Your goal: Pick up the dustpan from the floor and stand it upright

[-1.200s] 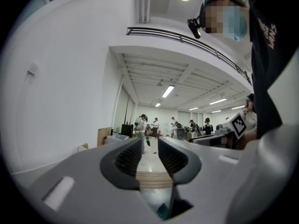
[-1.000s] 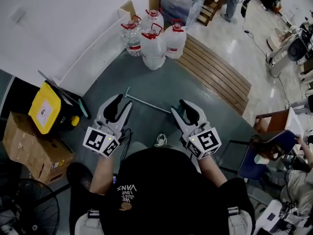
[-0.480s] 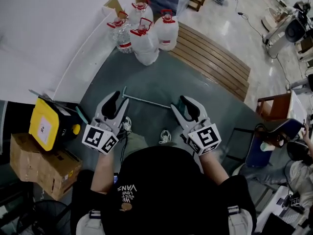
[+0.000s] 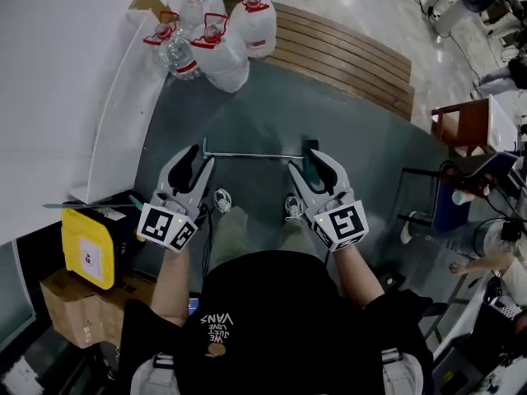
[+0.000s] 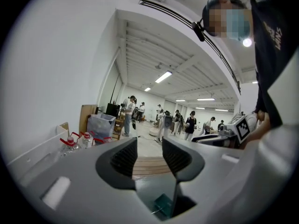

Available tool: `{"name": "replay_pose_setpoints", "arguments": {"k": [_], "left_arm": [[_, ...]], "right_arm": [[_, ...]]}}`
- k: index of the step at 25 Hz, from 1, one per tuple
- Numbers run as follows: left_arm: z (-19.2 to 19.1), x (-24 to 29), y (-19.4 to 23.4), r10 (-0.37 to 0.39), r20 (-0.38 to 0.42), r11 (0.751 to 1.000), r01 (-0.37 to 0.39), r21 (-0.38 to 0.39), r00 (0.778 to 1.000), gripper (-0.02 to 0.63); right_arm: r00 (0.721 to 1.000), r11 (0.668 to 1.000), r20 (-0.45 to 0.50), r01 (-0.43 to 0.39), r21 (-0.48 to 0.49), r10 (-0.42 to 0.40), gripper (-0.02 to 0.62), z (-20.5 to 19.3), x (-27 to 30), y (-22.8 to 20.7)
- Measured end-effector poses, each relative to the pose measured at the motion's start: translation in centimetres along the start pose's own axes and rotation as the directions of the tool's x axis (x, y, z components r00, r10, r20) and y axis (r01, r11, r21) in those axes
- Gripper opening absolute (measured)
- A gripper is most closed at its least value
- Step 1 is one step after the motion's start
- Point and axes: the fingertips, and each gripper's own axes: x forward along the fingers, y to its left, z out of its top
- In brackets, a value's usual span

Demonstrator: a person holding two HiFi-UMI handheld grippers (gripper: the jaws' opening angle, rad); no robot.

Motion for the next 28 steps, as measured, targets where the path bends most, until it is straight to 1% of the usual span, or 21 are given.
{"name": "replay_pose_setpoints", "arguments": {"k": [3, 7, 12, 16, 19, 21, 25, 28], "left_arm": [[-2.2, 1.5, 1.7, -0.02, -0.033, 1.0, 0.019, -0.011, 0.999, 0.175], [-6.2, 3.6, 3.2, -0.05, -0.086, 0.999, 0.048, -0.023, 0.995, 0.175], [-11.9, 6.1, 5.5, -0.065, -0.141, 0.997, 0.058, -0.05, 0.988, 0.175], [-17.6, 7.3, 7.1, -0.064, -0.197, 0.996, 0.05, -0.075, 0.978, 0.175], [-22.9, 7.8, 8.3, -0.058, -0.249, 0.993, 0.031, -0.11, 0.967, 0.175], [-26.8, 8.0, 9.4, -0.043, -0.283, 0.99, 0.003, -0.139, 0.958, 0.175], [-34.1, 8.5, 11.9, -0.008, -0.344, 0.978, -0.064, -0.197, 0.939, 0.175], [-39.0, 8.8, 13.2, -0.001, -0.381, 0.971, -0.091, -0.222, 0.925, 0.175]], "right_arm": [[0.999, 1.0, -0.05, 0.018, -0.009, -0.018, 0.143, -2.6, 1.5, -0.5], [0.992, 0.999, -0.117, 0.043, 0.005, -0.042, 0.143, -7.1, 3.0, -1.6], [0.979, 0.998, -0.199, 0.051, 0.02, -0.046, 0.143, -13.5, 5.7, -3.0], [0.962, 0.999, -0.272, 0.037, 0.022, -0.03, 0.143, -19.6, 7.5, -4.3], [0.94, 0.999, -0.341, 0.02, 0.027, -0.01, 0.143, -24.8, 8.6, -5.1], [0.922, 1.0, -0.388, -0.001, 0.031, 0.013, 0.143, -28.3, 9.4, -5.5], [0.879, 0.998, -0.474, -0.046, 0.033, 0.056, 0.143, -35.2, 11.4, -6.0], [0.844, 0.998, -0.533, -0.06, 0.024, 0.064, 0.143, -40.3, 12.7, -6.9]]}}
